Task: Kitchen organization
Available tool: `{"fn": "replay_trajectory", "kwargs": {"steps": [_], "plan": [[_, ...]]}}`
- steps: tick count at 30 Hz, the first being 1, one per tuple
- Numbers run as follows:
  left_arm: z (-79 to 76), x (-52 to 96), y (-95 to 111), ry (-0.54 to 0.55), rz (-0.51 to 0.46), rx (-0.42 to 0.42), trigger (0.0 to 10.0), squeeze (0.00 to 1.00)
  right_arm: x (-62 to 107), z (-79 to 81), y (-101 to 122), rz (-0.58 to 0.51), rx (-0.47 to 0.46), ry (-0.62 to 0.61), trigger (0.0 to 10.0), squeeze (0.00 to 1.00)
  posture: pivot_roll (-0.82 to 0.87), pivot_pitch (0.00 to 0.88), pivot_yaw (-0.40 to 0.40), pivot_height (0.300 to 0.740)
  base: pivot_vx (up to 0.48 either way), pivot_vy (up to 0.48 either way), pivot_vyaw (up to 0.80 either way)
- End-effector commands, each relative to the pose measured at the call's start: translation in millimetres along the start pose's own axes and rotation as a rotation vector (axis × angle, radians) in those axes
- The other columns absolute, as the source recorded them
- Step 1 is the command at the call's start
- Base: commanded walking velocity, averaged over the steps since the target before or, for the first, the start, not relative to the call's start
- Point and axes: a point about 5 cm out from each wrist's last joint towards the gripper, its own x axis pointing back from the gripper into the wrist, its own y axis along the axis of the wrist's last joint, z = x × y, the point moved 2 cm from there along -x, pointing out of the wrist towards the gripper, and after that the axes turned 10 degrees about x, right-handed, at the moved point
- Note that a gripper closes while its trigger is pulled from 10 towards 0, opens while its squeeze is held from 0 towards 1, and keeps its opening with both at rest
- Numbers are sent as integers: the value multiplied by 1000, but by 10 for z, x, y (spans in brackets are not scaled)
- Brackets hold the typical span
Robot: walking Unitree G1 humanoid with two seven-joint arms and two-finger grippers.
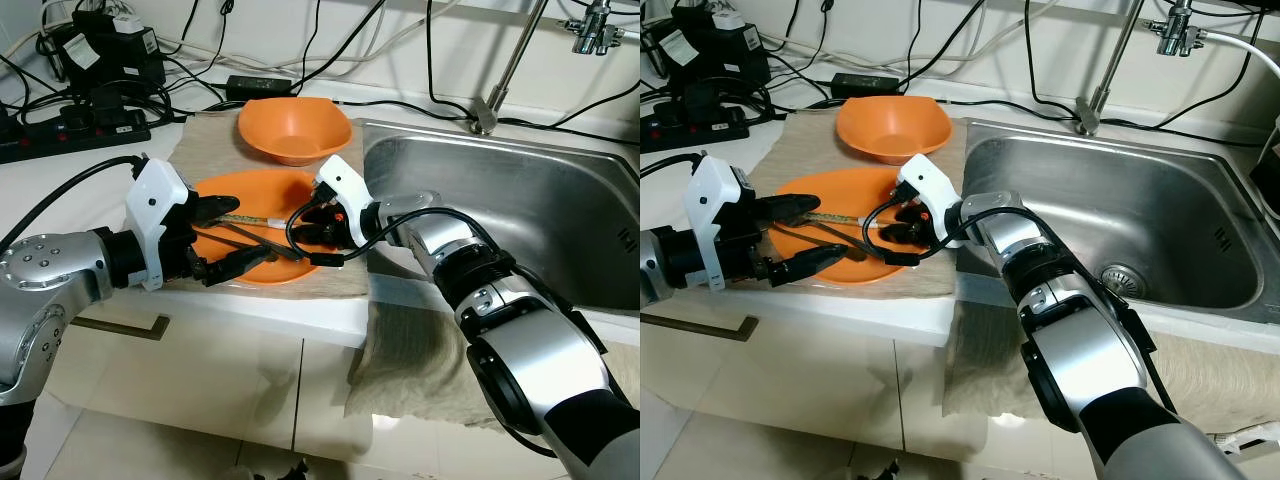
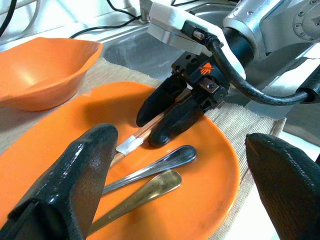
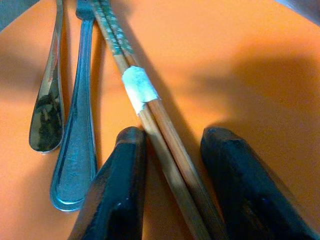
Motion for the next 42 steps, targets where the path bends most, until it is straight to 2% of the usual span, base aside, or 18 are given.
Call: {"fn": "replay_trajectory", "kwargs": {"steps": [1, 6, 11, 16, 18, 20, 22, 26, 27, 30, 32, 33, 34, 35, 36, 37, 38, 42], "plan": [[-63, -22, 30, -35, 3, -21, 10000, 0, 72, -96, 12, 27, 17, -37, 0, 0, -39, 0, -47, 740, 0, 0, 0], [-73, -30, 29, -38, 2, -23, 10000, 0, 102, -142, 27, 29, 26, -68, 0, 0, -43, 0, -46, 740, 0, 0, 0], [-98, -62, 52, -55, -15, -20, 10000, 0, 131, -182, 131, -38, 6, -95, 0, 0, -45, 0, -45, 740, 0, 0, 0], [-113, -82, 58, -66, -14, -25, 10000, 0, 171, -172, 284, -154, -10, -55, 0, 0, -46, 0, -42, 740, 0, 0, 0], [-126, -95, 74, -72, -23, -26, 10000, 0, 274, -157, 446, -299, -10, 11, 0, 0, -45, 0, -44, 740, 0, 0, 0], [-129, -98, 78, -73, -25, -27, 10000, 0, 306, -162, 479, -330, -12, 20, 0, 0, -45, 0, -44, 740, 0, 0, 0], [-155, -114, 104, -80, -42, -25, 10000, 0, 504, -256, 634, -447, -35, -3, 0, 0, -45, 0, -45, 740, 0, 0, 0], [-205, -148, 164, -92, -85, -22, 10000, 0, 763, -383, 759, -507, 8, -97, 0, 0, -44, 0, -49, 740, 0, 0, 0], [-205, -148, 164, -92, -85, -22, 10000, 0, 763, -383, 759, -507, 8, -97, 0, 0, -44, 0, -49, 740, 0, 0, 0], [-249, -191, 274, -98, -153, -16, 10000, 0, 1092, -582, 811, -508, 50, -308, 0, 0, -43, 0, -57, 740, 0, 0, 0], [-293, -226, 343, -113, -197, -5, 10000, 0, 1315, -768, 712, -435, 61, -510, 157, 0, -45, 0, -58, 740, 0, 0, 0], [-317, -245, 370, -123, -217, 6, 10000, 0, 1392, -831, 641, -400, 56, -582, 745, 0, -45, 0, -58, 740, 0, 0, 0], [-343, -269, 403, -131, -242, 16, 10000, 0, 1457, -888, 553, -357, 50, -649, 2745, 0, -47, 0, -59, 740, 0, 0, 0], [-343, -269, 403, -131, -242, 16, 10000, 0, 1457, -888, 553, -357, 50, -649, 2745, 0, -47, 0, -59, 740, 0, 0, 0], [-359, -283, 422, -136, -258, 22, 10000, 0, 1493, -911, 499, -332, 43, -684, 8824, 0, -47, 0, -59, 740, 0, 0, 0], [-379, -324, 447, -137, -281, 50, 10000, 0, 1529, -944, 370, -290, 8, -726, 8824, 0, -51, 0, -58, 740, 0, 0, 0], [-412, -374, 459, -143, -296, 77, 10000, 0, 1563, -970, 204, -228, -16, -777, 10000, 0, -52, 0, -58, 740, 0, 0, 0], [-458, -581, 405, -110, -253, 133, 10000, 0, 1620, -1032, -364, 11, -59, -931, 10000, 0, -54, 0, -64, 740, 0, 0, 0]]}}
